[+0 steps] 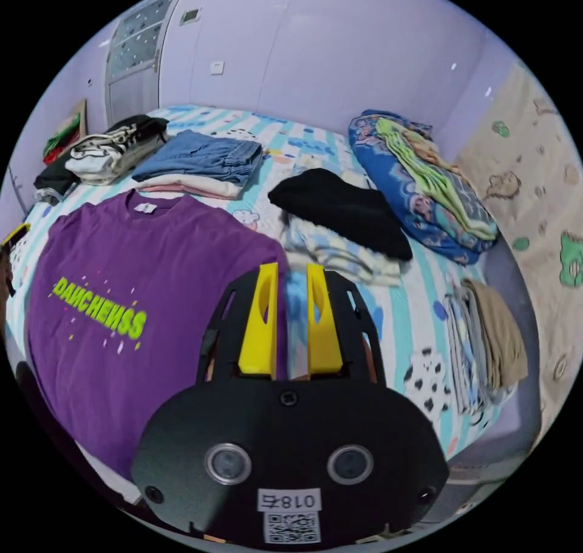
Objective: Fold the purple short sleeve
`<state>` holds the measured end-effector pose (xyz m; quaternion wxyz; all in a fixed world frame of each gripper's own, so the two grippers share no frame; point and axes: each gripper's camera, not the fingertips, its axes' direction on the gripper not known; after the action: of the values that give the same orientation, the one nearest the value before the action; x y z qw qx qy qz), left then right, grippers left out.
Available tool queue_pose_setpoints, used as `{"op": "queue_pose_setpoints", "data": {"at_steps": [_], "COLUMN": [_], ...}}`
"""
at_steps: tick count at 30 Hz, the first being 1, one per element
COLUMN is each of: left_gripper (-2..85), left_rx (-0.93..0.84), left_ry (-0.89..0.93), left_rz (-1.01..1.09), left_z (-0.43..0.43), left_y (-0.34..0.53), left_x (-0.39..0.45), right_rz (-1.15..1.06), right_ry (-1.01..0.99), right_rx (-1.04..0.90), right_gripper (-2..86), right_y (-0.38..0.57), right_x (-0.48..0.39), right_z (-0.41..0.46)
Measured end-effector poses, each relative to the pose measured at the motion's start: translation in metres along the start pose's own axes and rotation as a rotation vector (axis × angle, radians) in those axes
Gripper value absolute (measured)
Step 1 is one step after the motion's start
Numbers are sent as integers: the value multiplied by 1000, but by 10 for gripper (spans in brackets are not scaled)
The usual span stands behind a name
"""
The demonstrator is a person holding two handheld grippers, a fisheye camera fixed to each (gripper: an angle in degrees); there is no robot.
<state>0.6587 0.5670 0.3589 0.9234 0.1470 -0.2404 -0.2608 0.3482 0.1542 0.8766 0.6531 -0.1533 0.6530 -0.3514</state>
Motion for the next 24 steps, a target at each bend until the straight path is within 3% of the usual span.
{"op": "queue_pose_setpoints", "data": {"at_steps": [5, 11, 24], "left_gripper": [64, 61, 99], "left_rx": [11, -58, -469], "left_ry": [228, 275, 413], "left_rz": [-138, -85, 59], "left_z": [-75, -119, -65], "left_y": [116, 207, 282], "left_x": [-37, 19, 102], "right_rz": [207, 299, 175], "right_ry": [-246, -387, -483], "right_rx": [12, -6, -298], "right_gripper": [73, 72, 106], "right_y": [125, 227, 299], "right_x": [37, 20, -3], "right_z": [-55, -83, -47]}}
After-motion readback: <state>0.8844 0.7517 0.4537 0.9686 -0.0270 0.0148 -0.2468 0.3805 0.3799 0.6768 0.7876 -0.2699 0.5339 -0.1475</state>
